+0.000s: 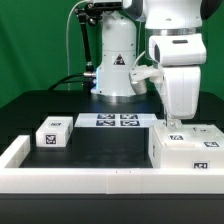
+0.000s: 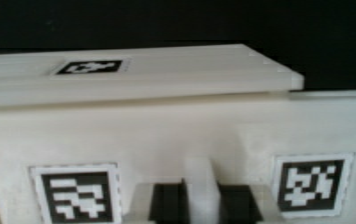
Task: Assemble cabinet
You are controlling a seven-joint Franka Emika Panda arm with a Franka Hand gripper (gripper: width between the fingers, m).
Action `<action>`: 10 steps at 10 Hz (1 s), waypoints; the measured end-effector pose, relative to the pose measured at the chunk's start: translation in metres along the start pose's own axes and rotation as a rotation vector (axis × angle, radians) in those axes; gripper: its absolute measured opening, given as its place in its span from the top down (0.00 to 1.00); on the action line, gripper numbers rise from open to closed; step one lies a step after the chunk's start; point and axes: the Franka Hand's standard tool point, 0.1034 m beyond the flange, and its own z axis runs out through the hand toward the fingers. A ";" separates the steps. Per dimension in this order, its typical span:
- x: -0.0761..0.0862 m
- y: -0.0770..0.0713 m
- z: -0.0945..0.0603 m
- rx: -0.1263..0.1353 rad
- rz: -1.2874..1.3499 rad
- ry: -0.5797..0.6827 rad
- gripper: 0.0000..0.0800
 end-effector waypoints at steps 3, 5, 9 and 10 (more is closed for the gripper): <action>-0.001 0.018 0.000 -0.001 -0.014 0.007 0.91; 0.000 0.017 0.000 -0.004 -0.005 0.007 0.91; 0.000 0.017 0.001 -0.002 -0.005 0.008 0.64; 0.000 0.017 0.001 -0.002 -0.005 0.008 0.41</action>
Offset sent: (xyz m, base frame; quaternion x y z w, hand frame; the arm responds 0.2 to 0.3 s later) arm 0.0116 0.0107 0.0000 -0.0140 0.0129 0.0147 0.9997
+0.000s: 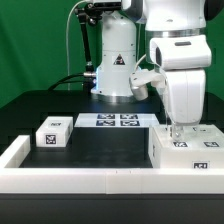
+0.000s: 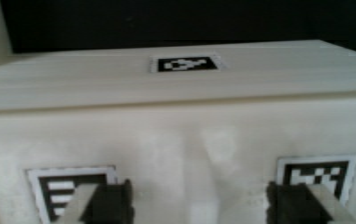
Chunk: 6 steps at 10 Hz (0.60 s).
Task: Assemble cabinet
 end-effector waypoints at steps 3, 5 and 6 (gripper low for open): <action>0.000 0.000 0.001 0.001 0.000 0.000 0.06; 0.000 0.000 0.001 0.001 0.000 0.000 0.00; 0.000 0.000 0.001 0.001 0.000 0.000 0.00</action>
Offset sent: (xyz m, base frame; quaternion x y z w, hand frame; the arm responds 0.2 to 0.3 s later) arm 0.0000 0.0000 0.0000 0.0000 0.0000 0.0000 1.0000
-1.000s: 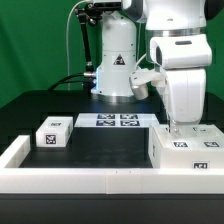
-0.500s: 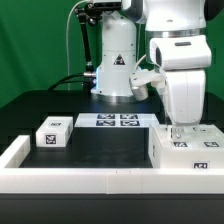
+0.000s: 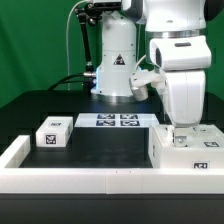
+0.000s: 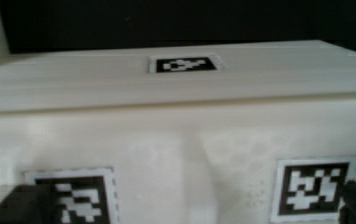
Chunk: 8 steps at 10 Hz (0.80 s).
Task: Assemble cabinet
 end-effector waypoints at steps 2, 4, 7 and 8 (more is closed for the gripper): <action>0.000 0.000 0.000 -0.001 0.001 0.000 0.00; -0.001 -0.012 -0.011 -0.015 0.063 -0.011 0.00; 0.003 -0.045 -0.023 -0.066 0.234 -0.012 0.00; 0.012 -0.060 -0.013 -0.111 0.279 0.018 0.00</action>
Offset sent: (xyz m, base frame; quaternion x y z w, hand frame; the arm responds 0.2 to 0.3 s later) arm -0.0267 -0.0042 0.0222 -0.0246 -0.0129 0.0812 0.9963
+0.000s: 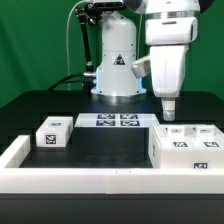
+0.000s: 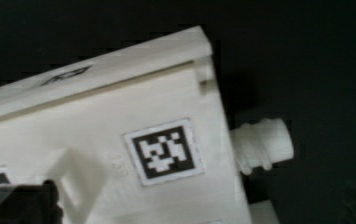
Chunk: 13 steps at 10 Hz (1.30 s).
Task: Assemble cabinet
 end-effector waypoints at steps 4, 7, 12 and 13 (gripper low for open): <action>-0.004 0.002 0.000 0.018 0.157 -0.010 0.00; 0.001 -0.012 -0.002 -0.040 0.703 0.083 0.00; 0.005 -0.020 0.005 0.030 1.287 0.113 0.00; 0.004 -0.025 0.012 0.036 1.357 0.092 0.00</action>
Offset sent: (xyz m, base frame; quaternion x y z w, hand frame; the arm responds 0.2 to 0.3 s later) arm 0.0000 0.0000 0.0000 0.0000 0.0000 0.1938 0.9810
